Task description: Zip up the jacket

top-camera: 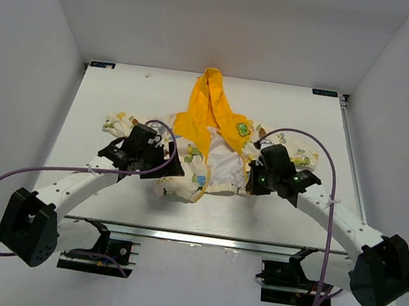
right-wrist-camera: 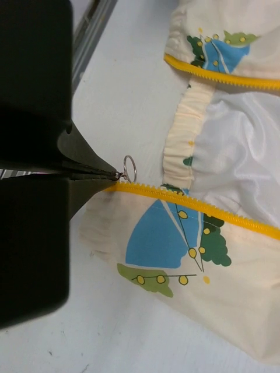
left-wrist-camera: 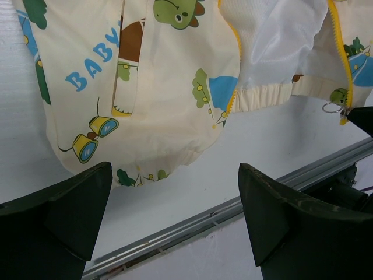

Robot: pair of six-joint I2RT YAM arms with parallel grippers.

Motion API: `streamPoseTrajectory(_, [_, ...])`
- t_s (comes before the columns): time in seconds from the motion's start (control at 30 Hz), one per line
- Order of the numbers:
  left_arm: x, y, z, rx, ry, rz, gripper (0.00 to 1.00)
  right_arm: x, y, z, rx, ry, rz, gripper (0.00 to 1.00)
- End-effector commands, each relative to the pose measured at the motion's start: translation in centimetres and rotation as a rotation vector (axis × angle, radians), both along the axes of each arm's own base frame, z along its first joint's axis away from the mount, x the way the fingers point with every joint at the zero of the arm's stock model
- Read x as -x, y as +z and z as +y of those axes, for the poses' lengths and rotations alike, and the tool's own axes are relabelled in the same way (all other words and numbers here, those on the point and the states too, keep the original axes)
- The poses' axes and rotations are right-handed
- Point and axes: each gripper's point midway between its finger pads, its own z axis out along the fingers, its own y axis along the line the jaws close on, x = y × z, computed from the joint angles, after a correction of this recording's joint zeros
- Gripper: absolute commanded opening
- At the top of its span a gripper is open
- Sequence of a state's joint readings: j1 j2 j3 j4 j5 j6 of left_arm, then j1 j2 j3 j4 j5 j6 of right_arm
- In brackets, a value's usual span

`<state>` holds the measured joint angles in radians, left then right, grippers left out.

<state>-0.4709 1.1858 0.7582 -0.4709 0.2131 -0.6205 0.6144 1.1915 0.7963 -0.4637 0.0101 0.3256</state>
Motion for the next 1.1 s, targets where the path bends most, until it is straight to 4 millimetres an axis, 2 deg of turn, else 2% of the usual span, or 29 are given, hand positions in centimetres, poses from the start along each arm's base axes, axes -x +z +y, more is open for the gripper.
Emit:
streamPoseTrajectory(0.0, [0.3,0.2,0.3,-0.006,-0.002,-0.017,0.98,1.4,0.1,1.8,-0.042,0.096,0.021,0.00])
streamPoseTrajectory(0.17, [0.3,0.1,0.3,-0.008,-0.002,-0.014,0.98,3.6,-2.1,4.5,-0.067,0.209,0.081,0.00])
streamPoseTrajectory(0.2, [0.3,0.1,0.3,-0.009,-0.002,-0.013,0.98,4.0,-3.4,4.8,-0.054,0.225,0.099,0.00])
streamPoseTrajectory(0.3, [0.5,-0.1,0.4,-0.013,0.000,-0.004,0.98,4.9,-6.1,4.7,-0.004,0.231,0.172,0.00])
streamPoseTrajectory(0.43, [0.6,-0.4,0.6,-0.019,0.009,0.001,0.98,5.4,-8.6,4.3,0.036,0.218,0.206,0.00])
streamPoseTrajectory(0.57, [0.6,-0.5,0.5,-0.020,0.008,0.005,0.98,5.3,-9.5,3.9,0.072,0.212,0.217,0.00])
streamPoseTrajectory(0.63, [0.6,-0.5,0.5,-0.024,0.006,0.006,0.98,5.3,-8.7,4.2,0.076,0.226,0.213,0.00])
streamPoseTrajectory(0.7, [0.5,-0.5,0.6,-0.025,0.008,0.008,0.98,5.3,-7.1,4.8,0.057,0.250,0.175,0.05])
streamPoseTrajectory(0.73, [0.6,-0.5,0.6,-0.024,0.006,0.006,0.98,5.3,-6.4,5.1,0.048,0.261,0.163,0.14])
streamPoseTrajectory(0.77, [0.5,-0.5,0.5,-0.022,0.005,0.005,0.98,5.2,-4.6,5.6,0.021,0.274,0.127,0.20])
streamPoseTrajectory(0.8, [0.5,-0.4,0.4,-0.015,0.002,0.002,0.98,5.3,-3.6,5.8,0.003,0.282,0.116,0.25])
streamPoseTrajectory(0.83, [0.5,-0.4,0.3,-0.014,0.001,0.001,0.98,5.3,-2.7,5.9,-0.007,0.287,0.104,0.36])
streamPoseTrajectory(0.87, [0.5,-0.4,0.3,-0.013,0.000,0.002,0.98,5.2,-1.0,5.9,-0.028,0.287,0.071,0.43])
streamPoseTrajectory(0.9, [0.6,-0.3,0.3,-0.010,-0.002,0.001,0.98,5.1,-0.2,5.8,-0.035,0.279,0.056,0.48])
streamPoseTrajectory(0.93, [0.5,-0.4,0.3,-0.011,-0.002,0.001,0.98,4.9,0.4,5.6,-0.034,0.269,0.037,0.65])
streamPoseTrajectory(0.97, [0.5,-0.3,0.3,-0.009,-0.002,0.000,0.98,4.7,1.7,5.5,-0.047,0.259,0.002,0.78])
streamPoseTrajectory(1.07, [0.5,-0.3,0.2,-0.008,-0.003,0.001,0.98,4.1,2.4,3.6,0.017,0.182,-0.031,0.81])
